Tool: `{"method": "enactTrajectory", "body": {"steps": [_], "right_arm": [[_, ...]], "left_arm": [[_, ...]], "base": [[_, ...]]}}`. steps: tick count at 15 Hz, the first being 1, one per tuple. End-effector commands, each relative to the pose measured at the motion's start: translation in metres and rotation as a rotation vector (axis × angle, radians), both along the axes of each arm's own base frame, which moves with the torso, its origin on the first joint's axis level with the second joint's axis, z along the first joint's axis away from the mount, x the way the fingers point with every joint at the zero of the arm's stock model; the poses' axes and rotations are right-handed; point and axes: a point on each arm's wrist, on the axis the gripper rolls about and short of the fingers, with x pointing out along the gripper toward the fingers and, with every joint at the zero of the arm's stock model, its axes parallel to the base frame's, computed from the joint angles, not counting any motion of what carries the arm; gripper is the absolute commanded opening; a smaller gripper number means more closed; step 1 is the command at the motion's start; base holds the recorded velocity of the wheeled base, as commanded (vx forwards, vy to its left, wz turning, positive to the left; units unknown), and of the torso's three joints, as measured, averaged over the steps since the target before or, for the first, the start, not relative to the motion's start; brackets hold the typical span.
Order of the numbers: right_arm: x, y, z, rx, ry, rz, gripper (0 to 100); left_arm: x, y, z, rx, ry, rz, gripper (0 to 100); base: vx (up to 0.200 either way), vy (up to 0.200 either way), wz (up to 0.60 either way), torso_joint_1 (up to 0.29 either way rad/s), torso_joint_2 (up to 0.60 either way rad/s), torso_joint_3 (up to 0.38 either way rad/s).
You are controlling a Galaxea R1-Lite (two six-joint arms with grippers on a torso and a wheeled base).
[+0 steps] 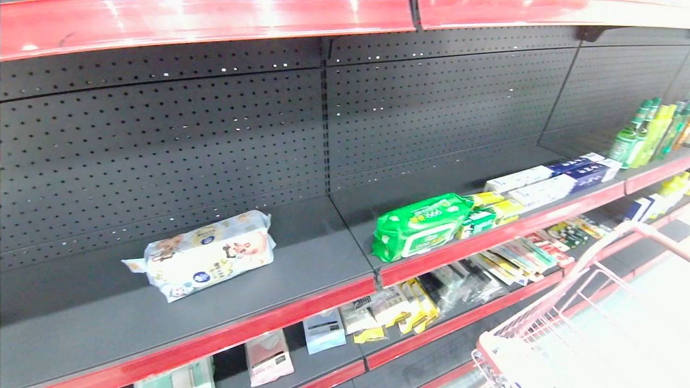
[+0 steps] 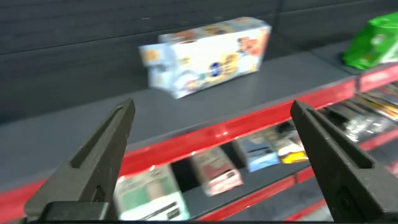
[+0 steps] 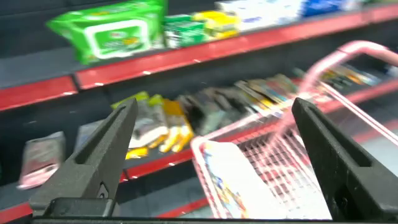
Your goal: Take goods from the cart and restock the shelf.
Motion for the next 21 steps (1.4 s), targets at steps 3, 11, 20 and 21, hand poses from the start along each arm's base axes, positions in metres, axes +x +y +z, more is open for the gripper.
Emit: {"method": "enactTrajectory", "body": {"steps": [3,11,20,21], "right_arm": [[0.000,0.000,0.000,0.001,0.000,0.000,100],[0.000,0.000,0.000,-0.002,0.000,0.002,100],[0.035,0.002,0.141,0.214,0.005,0.102,100],[0.082,0.004,0.194,0.267,0.055,0.085,100]], "left_arm": [[0.000,0.000,0.000,-0.001,0.001,0.000,100],[0.000,0.000,0.000,0.002,0.001,0.001,100],[0.000,0.000,0.000,0.005,0.003,0.001,100],[0.000,0.000,0.000,0.005,0.003,0.001,100]], "base": [[0.000,0.000,-0.60,0.004,0.00,-0.001],[0.000,0.000,-0.52,0.001,0.00,0.004],[0.000,0.000,0.00,0.000,0.00,0.000],[0.000,0.000,0.00,0.000,0.00,0.000]]}}
